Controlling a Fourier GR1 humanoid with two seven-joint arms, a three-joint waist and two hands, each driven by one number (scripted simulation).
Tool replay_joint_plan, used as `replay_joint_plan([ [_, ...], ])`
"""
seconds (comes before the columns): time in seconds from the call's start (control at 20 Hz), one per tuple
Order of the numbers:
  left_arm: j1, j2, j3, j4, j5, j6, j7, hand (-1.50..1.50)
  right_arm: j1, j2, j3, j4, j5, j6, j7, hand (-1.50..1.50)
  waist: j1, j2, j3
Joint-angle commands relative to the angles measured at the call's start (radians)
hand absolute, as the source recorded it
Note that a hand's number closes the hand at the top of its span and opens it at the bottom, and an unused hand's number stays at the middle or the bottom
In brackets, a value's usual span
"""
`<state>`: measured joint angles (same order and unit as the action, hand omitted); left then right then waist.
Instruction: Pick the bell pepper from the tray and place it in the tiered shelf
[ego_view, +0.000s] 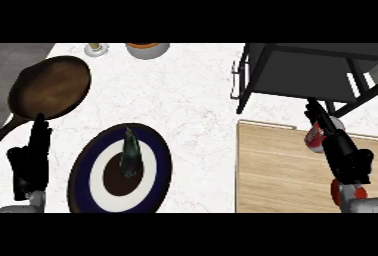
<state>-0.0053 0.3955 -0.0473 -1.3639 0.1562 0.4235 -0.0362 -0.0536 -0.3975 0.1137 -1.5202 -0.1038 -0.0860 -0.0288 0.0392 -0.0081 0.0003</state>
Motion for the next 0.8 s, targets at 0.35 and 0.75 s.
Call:
replay_joint_plan([
  [0.35, -0.049, -0.042, -0.122, -0.044, -0.011, -0.11, -0.017, 0.0, -0.055, 0.243, -0.416, -0.098, -0.433, -0.22, 0.002, 1.5, -0.216, -0.069, 0.043],
  [0.75, -0.135, -0.057, -0.191, -0.084, -0.015, -0.188, 0.012, 0.0, 0.268, 0.176, -0.588, 0.076, 0.01, -0.716, -0.179, -1.5, -0.099, 0.004, 0.002],
])
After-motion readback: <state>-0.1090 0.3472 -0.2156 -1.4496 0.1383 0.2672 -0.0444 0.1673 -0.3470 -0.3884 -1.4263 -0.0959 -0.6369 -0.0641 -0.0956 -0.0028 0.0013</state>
